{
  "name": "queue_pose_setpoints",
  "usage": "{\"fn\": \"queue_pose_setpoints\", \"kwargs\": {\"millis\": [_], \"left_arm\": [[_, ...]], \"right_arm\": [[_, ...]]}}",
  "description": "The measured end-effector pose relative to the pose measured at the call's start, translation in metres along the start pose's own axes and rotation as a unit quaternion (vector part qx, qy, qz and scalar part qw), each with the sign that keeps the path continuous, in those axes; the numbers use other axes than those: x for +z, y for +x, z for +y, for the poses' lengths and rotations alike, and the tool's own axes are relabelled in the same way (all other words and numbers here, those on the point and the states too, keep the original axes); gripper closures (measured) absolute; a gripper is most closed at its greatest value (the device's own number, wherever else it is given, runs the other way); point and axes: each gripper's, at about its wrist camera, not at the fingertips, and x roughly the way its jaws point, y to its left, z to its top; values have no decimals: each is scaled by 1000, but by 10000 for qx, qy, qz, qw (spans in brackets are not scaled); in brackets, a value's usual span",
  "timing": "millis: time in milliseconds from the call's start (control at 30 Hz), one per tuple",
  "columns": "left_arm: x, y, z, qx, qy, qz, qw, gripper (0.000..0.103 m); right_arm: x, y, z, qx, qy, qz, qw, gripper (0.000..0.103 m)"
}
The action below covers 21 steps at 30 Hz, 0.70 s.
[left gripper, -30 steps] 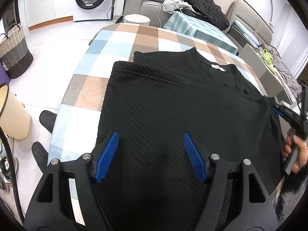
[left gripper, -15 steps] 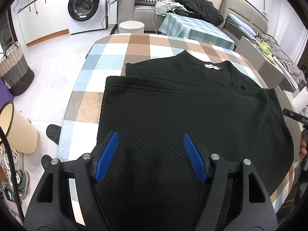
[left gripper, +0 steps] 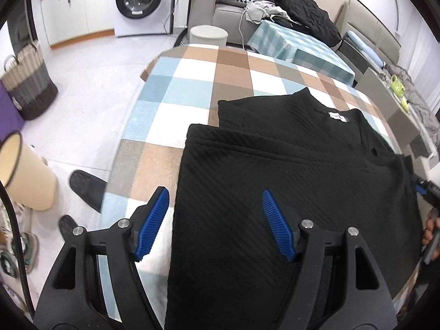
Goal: Fold small clothes
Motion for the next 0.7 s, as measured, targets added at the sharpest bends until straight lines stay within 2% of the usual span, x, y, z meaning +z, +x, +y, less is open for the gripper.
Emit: {"fn": "queue_pose_setpoints", "kwargs": {"millis": [33, 67, 100, 133, 167, 200, 233, 300, 400, 500, 567, 633, 700], "left_arm": [[2, 4, 1, -60, -23, 19, 10000, 35], [3, 8, 2, -133, -30, 17, 9999, 35], [4, 11, 2, -181, -23, 19, 9998, 37], [6, 14, 2, -198, -7, 2, 9998, 54], [7, 16, 1, -201, 12, -49, 9998, 66], [7, 18, 0, -228, 53, -66, 9997, 90], [8, 19, -1, -251, 63, -80, 9996, 101], [8, 16, -2, -216, 82, -277, 9993, 103], [9, 4, 1, -193, 6, -509, 9985, 103], [12, 2, 7, -144, -117, -502, 9986, 103], [14, 9, 8, -26, -96, -251, 9996, 90], [14, 14, 8, -112, -104, -151, 9998, 57], [14, 16, 6, -34, -64, -234, 9997, 42]], "right_arm": [[1, 3, 1, 7, 0, 7, 10000, 37], [2, 7, 1, -16, -13, 7, 10000, 42], [4, 10, 3, -78, -61, -2, 10000, 52], [5, 13, 4, -126, -104, -15, 9999, 58], [6, 15, 5, -153, -130, -26, 9998, 68], [6, 15, 5, -169, -126, -64, 9998, 77], [7, 14, 5, -155, -125, -153, 9997, 81], [6, 8, 7, -194, -222, -324, 9990, 94], [4, -10, 10, -146, -397, -603, 9973, 97], [2, -21, 11, -112, -474, -691, 9964, 97], [2, -20, 10, -125, -455, -591, 9971, 97], [1, -16, 9, -121, -404, -487, 9979, 97], [0, -13, 7, -148, -345, -419, 9984, 97]]}}
